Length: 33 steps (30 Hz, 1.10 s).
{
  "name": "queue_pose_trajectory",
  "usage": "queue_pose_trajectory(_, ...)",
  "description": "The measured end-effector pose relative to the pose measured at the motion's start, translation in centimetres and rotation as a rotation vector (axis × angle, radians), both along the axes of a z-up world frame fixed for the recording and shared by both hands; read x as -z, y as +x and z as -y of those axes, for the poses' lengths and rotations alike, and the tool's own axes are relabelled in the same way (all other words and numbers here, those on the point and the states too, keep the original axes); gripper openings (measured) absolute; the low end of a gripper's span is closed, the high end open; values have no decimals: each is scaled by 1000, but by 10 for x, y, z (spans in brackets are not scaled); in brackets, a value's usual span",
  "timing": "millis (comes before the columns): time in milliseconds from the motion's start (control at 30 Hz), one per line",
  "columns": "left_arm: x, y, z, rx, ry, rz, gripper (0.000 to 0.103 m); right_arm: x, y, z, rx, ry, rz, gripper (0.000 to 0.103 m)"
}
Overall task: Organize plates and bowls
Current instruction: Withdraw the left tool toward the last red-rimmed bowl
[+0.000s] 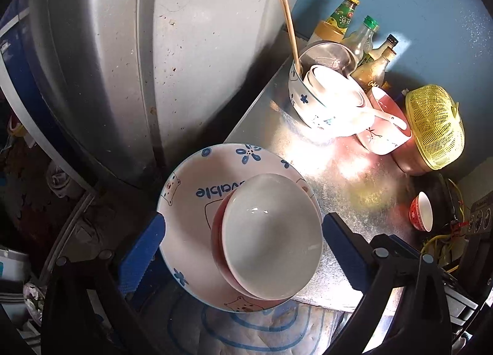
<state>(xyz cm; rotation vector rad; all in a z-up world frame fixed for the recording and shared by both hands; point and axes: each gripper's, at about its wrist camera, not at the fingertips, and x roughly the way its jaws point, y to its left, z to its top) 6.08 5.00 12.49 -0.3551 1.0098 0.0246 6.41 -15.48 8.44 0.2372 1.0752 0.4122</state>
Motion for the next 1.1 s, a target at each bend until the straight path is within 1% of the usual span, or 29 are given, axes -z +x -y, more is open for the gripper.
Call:
queue_pose_trajectory(33,-1,0,0,3,0,1,102,-1,-1,3,13,-5,5,103)
queue_pose_trajectory(233,-5,-4,7,35,-1,15,102,-6,-8,18,74,0,20,103)
queue_pose_trajectory(667,-15,-8,34,129,-7,42,102,-19,-31,44,167,-3,51,103)
queue_pose_trajectory(1100,-26,-10,82,250,-13,62,102,-34,-57,87,291,-6,83,103)
